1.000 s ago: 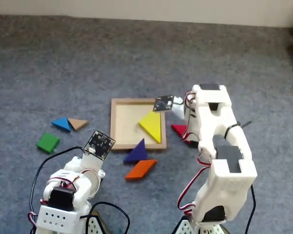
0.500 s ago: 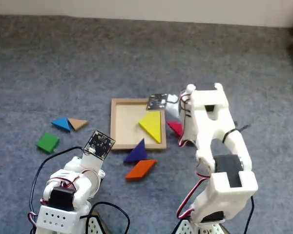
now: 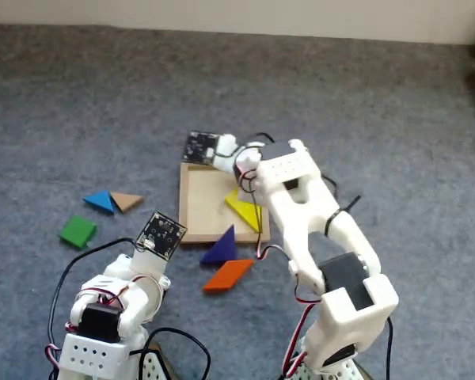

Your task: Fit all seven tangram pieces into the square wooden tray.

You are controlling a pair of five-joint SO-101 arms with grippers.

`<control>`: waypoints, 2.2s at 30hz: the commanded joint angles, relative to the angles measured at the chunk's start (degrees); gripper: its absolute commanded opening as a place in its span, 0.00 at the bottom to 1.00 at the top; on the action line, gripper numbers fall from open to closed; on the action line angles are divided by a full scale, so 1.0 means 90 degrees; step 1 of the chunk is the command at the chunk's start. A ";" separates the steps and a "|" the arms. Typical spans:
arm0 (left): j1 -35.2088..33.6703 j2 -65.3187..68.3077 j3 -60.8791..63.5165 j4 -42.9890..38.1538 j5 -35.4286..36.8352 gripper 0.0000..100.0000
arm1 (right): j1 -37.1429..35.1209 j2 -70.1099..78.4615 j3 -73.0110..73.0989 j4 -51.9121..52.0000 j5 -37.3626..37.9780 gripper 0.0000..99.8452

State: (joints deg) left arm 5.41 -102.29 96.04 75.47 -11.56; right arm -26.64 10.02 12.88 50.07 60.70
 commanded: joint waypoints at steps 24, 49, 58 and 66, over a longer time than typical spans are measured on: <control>-0.0044 -0.0132 0.0122 0.0039 0.0039 0.01 | -0.1089 0.0884 -0.0630 -0.0669 -0.1123 0.25; -0.0044 -0.0132 0.0122 0.0039 0.0039 0.01 | -0.1284 0.0474 -0.0816 0.0718 -0.1670 0.44; -0.0044 -0.0132 0.0122 0.0039 0.0039 0.01 | -0.0845 -0.0650 -0.1031 0.1255 -0.1670 0.44; -0.0044 -0.0132 0.0122 0.0039 0.0039 0.01 | -0.0747 -0.0952 -0.0786 0.1890 -0.1719 0.18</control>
State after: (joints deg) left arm 5.41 -102.29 96.04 75.47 -11.56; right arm -34.11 4.31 6.37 66.68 45.93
